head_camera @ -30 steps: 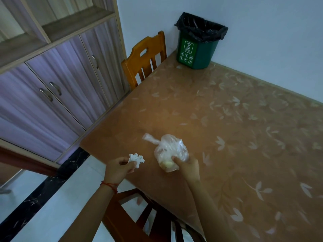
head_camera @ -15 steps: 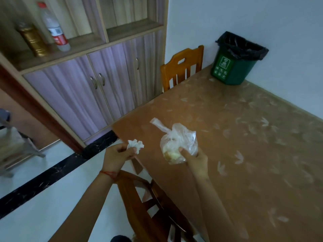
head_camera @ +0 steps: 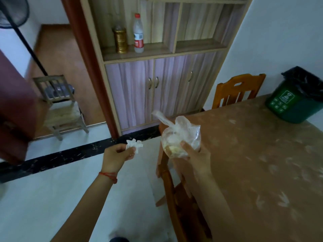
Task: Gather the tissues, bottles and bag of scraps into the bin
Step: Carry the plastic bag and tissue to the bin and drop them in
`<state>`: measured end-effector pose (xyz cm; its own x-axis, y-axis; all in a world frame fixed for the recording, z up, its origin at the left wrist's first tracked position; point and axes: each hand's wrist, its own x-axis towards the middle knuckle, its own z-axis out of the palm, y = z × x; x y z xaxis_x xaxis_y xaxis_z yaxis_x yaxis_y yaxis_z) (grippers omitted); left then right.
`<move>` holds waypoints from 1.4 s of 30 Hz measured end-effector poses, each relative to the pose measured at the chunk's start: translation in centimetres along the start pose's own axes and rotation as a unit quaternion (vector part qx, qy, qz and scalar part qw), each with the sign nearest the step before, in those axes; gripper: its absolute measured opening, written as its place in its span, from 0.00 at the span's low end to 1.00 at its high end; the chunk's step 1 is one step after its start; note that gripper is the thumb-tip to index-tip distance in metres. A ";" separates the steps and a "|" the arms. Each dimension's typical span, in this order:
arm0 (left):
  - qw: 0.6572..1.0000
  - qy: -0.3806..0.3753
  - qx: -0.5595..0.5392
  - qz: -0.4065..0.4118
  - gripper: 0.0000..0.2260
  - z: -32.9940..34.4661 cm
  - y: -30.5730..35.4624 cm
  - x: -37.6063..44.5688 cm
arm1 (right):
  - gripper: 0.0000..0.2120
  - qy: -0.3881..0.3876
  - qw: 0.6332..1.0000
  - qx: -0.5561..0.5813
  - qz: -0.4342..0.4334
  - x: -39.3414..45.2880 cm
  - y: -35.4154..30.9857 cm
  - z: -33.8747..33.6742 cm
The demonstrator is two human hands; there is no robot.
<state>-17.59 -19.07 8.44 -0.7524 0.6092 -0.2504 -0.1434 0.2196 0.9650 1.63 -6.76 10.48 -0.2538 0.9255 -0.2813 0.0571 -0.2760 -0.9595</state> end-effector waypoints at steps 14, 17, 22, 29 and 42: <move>0.995 0.094 0.014 -0.011 0.06 -20.3 -1.5 3.0 | 0.23 -0.135 0.988 0.024 0.065 -3.5 3.8 21.8; 0.994 0.107 -0.014 -0.023 0.08 -22.7 -1.4 4.0 | 0.22 -0.150 0.986 0.034 0.068 -3.9 4.0 24.4; 0.993 0.108 -0.032 -0.039 0.07 -24.2 -1.5 6.6 | 0.17 -0.154 0.983 0.043 0.084 -2.5 4.2 27.0; 0.992 0.104 -0.046 -0.056 0.06 -24.6 -0.7 14.1 | 0.16 -0.150 0.984 0.051 0.080 3.9 4.2 31.3; 0.991 0.073 -0.055 -0.095 0.06 -20.4 4.2 32.9 | 0.11 -0.133 0.982 0.077 0.113 20.7 0.3 38.2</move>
<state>-56.12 -13.64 5.84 -0.7890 0.4464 -0.4222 -0.3542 0.2309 0.9062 -40.53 2.42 4.98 -0.4959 0.7412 -0.4524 -0.0013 -0.5216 -0.8532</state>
